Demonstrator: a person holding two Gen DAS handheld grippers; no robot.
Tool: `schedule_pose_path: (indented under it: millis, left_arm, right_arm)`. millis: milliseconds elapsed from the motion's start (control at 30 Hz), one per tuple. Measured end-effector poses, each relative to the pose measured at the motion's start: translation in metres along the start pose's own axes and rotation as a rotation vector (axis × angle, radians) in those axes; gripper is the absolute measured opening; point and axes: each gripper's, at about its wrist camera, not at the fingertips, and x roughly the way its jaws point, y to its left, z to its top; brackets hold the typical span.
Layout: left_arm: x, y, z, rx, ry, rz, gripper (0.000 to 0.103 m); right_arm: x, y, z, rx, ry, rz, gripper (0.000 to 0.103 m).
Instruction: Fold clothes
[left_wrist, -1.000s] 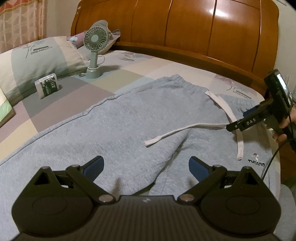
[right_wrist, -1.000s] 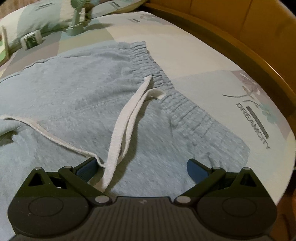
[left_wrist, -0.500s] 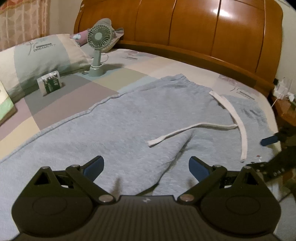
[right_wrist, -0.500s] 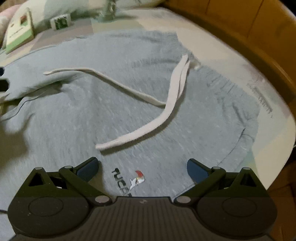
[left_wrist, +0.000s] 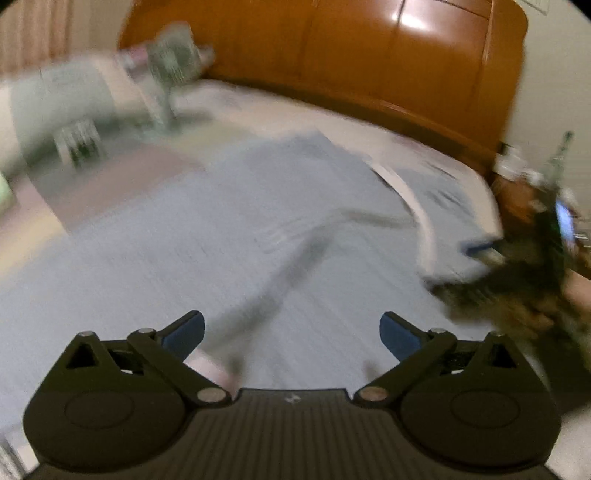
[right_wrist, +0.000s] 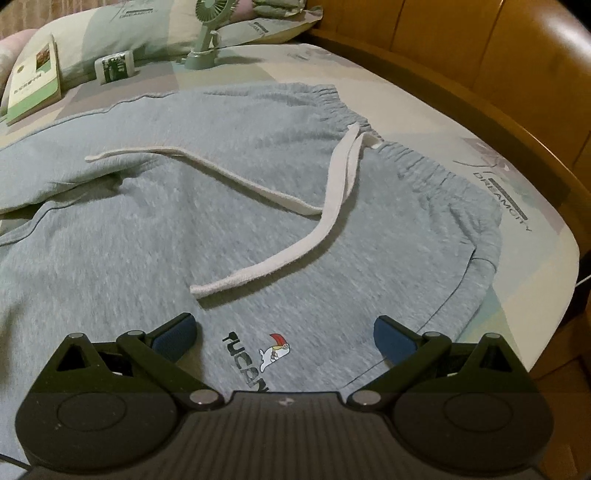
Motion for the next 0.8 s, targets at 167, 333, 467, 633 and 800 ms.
schedule_pose_path:
  millis: [167, 333, 467, 633, 800]
  left_arm:
    - [0.008, -0.007, -0.048, -0.080, 0.089, -0.065, 0.100]
    - [-0.002, 0.008, -0.063, -0.145, 0.091, 0.048, 0.100]
    - [-0.029, 0.011, -0.069, -0.204, 0.057, 0.010, 0.100]
    - [-0.033, 0.017, -0.089, -0.264, 0.070, -0.012, 0.101]
    - [-0.043, 0.025, -0.076, -0.246, 0.030, 0.076, 0.101]
  right_arm:
    - [-0.001, 0.000, -0.003, 0.002, -0.018, 0.004, 0.103]
    - [-0.002, -0.001, -0.005, -0.002, -0.034, 0.011, 0.103]
    - [-0.003, -0.002, -0.006, -0.006, -0.039, 0.017, 0.103]
    - [-0.003, -0.002, -0.005, -0.010, -0.033, 0.017, 0.103]
    - [-0.008, 0.003, 0.003, 0.014, 0.011, 0.008, 0.103]
